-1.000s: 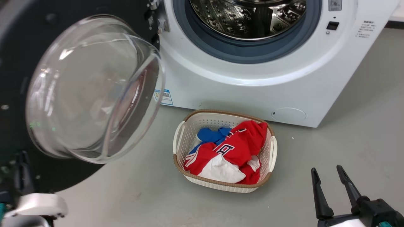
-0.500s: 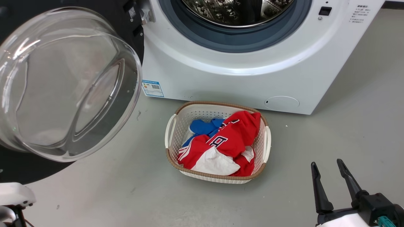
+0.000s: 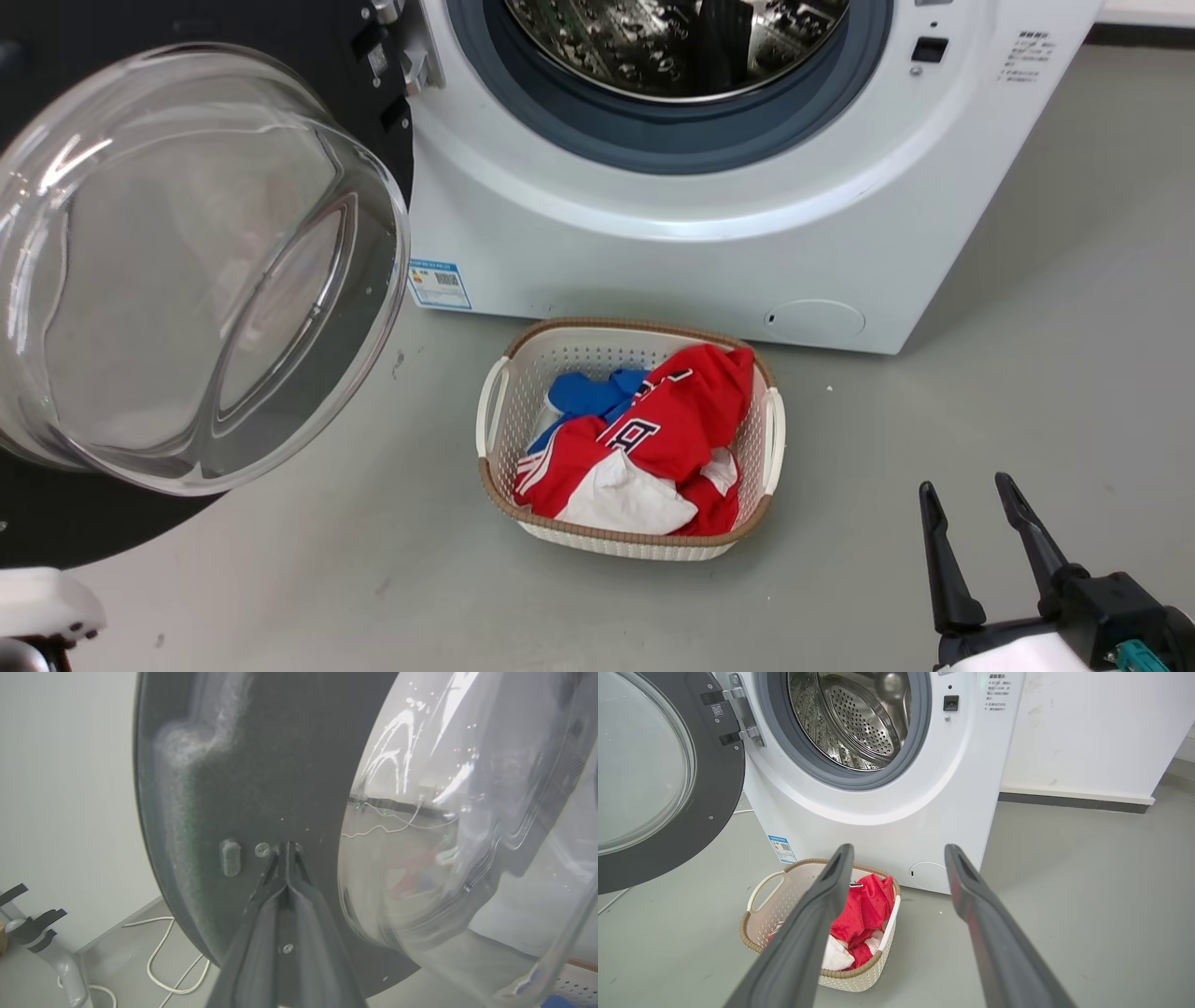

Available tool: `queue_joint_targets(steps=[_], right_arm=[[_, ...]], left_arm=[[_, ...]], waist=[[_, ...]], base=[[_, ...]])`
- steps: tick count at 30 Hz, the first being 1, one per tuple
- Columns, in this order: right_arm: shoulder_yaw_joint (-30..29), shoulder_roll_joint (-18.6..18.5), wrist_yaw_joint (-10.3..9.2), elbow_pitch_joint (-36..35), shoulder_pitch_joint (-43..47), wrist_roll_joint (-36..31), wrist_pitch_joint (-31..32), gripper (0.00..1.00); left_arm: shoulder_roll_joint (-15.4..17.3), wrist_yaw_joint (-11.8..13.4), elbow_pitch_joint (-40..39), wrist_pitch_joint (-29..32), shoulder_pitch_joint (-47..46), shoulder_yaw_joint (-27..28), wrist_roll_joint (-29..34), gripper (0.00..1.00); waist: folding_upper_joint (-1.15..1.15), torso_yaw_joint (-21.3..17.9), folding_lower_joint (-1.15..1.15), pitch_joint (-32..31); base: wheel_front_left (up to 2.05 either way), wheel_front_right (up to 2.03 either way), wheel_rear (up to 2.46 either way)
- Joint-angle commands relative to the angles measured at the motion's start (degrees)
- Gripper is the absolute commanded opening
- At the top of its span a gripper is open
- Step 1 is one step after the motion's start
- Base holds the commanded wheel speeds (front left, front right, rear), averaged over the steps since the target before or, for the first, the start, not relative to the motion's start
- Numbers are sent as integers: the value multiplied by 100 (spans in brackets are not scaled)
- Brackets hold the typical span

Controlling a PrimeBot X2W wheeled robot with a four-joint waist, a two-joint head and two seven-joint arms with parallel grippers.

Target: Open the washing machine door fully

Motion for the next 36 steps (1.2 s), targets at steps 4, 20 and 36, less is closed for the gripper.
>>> queue_joint_targets(steps=[4, 20, 36], right_arm=[[-20, 11, -1, -46, 105, 83, -12, 100], [-219, 10, -1, -905, 331, 32, -12, 100], [-244, 11, -1, -1210, 551, 135, -12, 100]], left_arm=[[-166, -69, -394, 12, 308, -88, 250, 0], [-762, -443, -2195, 13, 1214, -1402, 1029, 0], [-964, -758, -2141, 5, 1415, -2353, 850, 100]], waist=[[0, -18, 0, -237], [0, -70, 0, -733], [0, -403, 0, -879]], base=[[0, 0, 0], [0, 0, 0], [0, 0, 0]])
